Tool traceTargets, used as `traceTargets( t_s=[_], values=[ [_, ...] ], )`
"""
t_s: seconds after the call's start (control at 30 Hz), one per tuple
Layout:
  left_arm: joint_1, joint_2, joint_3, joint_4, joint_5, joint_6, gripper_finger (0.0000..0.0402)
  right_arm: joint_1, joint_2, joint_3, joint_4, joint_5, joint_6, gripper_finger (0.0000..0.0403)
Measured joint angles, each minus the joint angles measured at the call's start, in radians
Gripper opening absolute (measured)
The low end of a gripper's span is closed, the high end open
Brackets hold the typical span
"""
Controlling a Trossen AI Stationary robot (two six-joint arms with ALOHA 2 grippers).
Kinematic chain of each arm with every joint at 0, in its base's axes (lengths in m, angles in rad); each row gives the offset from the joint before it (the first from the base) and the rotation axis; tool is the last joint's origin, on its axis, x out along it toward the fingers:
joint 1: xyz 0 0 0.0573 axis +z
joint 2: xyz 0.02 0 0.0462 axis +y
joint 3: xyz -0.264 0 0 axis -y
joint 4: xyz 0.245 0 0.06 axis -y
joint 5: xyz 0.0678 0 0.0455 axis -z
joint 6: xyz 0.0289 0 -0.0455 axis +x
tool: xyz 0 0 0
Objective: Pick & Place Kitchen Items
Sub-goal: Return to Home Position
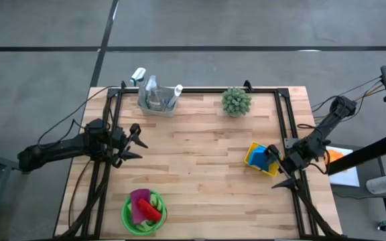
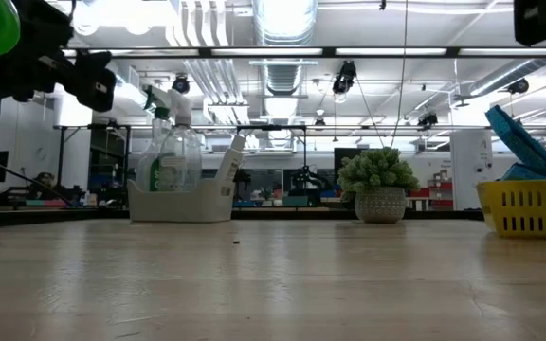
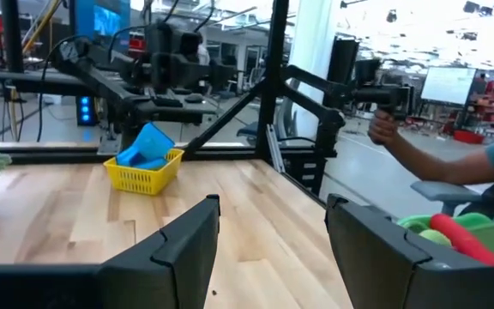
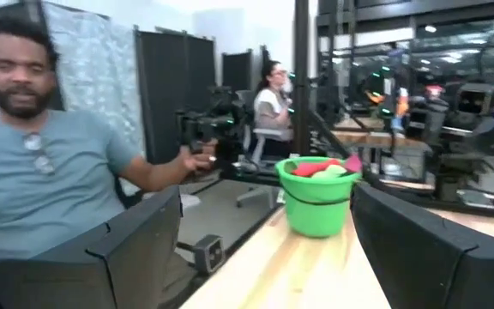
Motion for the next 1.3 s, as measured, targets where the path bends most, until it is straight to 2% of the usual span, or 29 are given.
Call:
traceTargets(
  t_s=[0.2, 0.43, 0.67, 0.87, 1.07, 1.23, 1.3],
  values=[
    [0.000, 0.000, -0.007, 0.004, 0.002, 0.026, 0.0219, 0.000, -0.154, -0.093, -0.006, -0.148, -0.055, 0.0334],
    [0.001, 0.000, -0.007, 0.009, 0.001, 0.045, 0.0219, -0.006, -0.379, -0.114, -0.199, -0.152, -0.091, 0.0334],
    [0.004, 0.001, -0.009, -0.011, -0.006, 0.093, 0.0219, -0.085, -0.392, -0.114, -0.286, -0.118, -0.103, 0.0334],
    [0.008, 0.002, -0.008, -0.024, -0.008, 0.116, 0.0219, -0.266, -0.390, -0.114, -0.323, -0.159, -0.075, 0.0334],
    [0.010, 0.002, -0.008, -0.070, -0.048, 0.163, 0.0219, -0.544, -0.390, -0.114, -0.411, -0.355, 0.002, 0.0334],
    [0.010, 0.000, -0.008, -0.096, -0.092, 0.180, 0.0219, -0.782, -0.374, -0.114, -0.388, -0.558, 0.022, 0.0334],
    [0.011, 0.000, -0.008, -0.110, -0.122, 0.193, 0.0219, -0.853, -0.358, -0.114, -0.384, -0.598, 0.036, 0.0334]
  ],
)
